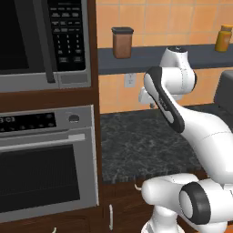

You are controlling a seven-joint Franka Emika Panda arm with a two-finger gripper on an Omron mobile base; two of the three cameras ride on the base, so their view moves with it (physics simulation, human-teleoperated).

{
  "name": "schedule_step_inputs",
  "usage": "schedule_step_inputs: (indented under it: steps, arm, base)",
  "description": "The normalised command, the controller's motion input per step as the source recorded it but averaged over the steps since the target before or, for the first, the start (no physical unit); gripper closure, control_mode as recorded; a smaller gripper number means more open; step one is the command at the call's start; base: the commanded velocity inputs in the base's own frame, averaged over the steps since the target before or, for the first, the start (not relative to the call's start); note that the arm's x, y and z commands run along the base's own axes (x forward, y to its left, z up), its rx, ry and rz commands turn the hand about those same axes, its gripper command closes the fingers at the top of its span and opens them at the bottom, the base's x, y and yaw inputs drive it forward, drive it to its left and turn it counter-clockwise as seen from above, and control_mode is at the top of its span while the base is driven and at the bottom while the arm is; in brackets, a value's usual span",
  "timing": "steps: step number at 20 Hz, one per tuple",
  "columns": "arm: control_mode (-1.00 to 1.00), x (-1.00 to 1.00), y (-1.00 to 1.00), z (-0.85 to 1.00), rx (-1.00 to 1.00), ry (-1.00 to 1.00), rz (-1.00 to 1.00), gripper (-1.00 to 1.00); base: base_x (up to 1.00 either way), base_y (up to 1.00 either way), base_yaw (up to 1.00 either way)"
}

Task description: Take a straw from the drawer in front and place it inside the glass cup on the dining counter.

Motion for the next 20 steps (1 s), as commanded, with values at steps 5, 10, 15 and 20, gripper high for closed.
schedule_step_inputs:
  steps: [5, 10, 15, 20]
  arm:
    - [1.0, 0.0, 0.0, 0.0, 0.0, 0.0, 0.0, -1.0]
    - [1.0, 0.0, 0.0, 0.0, 0.0, 0.0, 0.0, -1.0]
    - [1.0, 0.0, 0.0, 0.0, 0.0, 0.0, 0.0, -1.0]
    - [1.0, 0.0, 0.0, 0.0, 0.0, 0.0, 0.0, -1.0]
  base:
    - [-0.47, 0.01, 0.0]
    - [-0.58, -0.23, 0.1]
    - [0.09, -0.78, 0.57]
    - [0.0, -0.66, 0.69]
